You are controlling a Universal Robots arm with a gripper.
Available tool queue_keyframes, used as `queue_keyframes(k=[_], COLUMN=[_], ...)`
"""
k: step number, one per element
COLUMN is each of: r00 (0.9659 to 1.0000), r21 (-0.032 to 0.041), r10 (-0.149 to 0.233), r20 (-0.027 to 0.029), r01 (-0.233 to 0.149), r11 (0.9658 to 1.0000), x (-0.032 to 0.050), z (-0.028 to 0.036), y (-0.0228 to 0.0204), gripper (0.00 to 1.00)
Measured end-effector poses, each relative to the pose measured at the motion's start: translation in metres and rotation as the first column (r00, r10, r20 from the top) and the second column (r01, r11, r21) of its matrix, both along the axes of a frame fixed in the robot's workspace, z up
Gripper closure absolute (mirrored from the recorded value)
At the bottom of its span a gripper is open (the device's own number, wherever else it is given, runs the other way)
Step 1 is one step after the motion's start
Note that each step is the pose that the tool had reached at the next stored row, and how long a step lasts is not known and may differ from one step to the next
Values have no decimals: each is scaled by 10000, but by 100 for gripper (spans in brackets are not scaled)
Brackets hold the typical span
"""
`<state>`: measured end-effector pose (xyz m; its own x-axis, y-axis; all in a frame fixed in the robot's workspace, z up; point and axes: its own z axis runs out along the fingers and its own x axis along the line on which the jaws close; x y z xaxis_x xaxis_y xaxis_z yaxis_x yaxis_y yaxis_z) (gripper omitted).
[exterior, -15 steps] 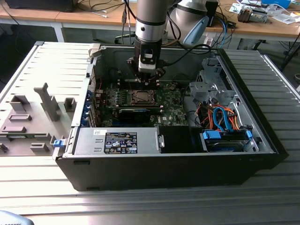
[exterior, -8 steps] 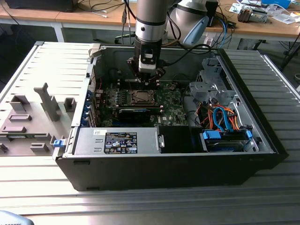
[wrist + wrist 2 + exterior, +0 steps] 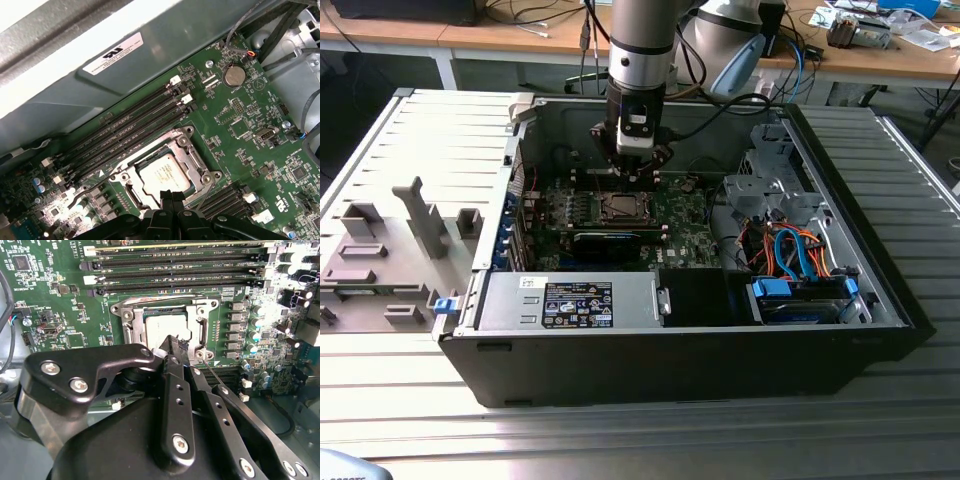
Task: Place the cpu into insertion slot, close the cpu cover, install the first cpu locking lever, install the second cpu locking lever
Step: 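Install the first cpu locking lever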
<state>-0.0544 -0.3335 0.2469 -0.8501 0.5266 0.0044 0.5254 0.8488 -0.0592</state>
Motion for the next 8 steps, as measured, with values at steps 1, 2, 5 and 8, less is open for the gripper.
queue_keyframes(k=[1, 2, 5, 8], r00=[10000, 10000, 10000, 10000], r21=[0, 0, 0, 0], r10=[3, 5, 30, 47], r20=[0, 0, 0, 0], r01=[-3, -5, -30, -47], r11=[10000, 10000, 10000, 10000], x=[0, 0, 0, 0], z=[0, 0, 0, 0], y=[0, 0, 0, 0], gripper=[89, 89, 89, 89])
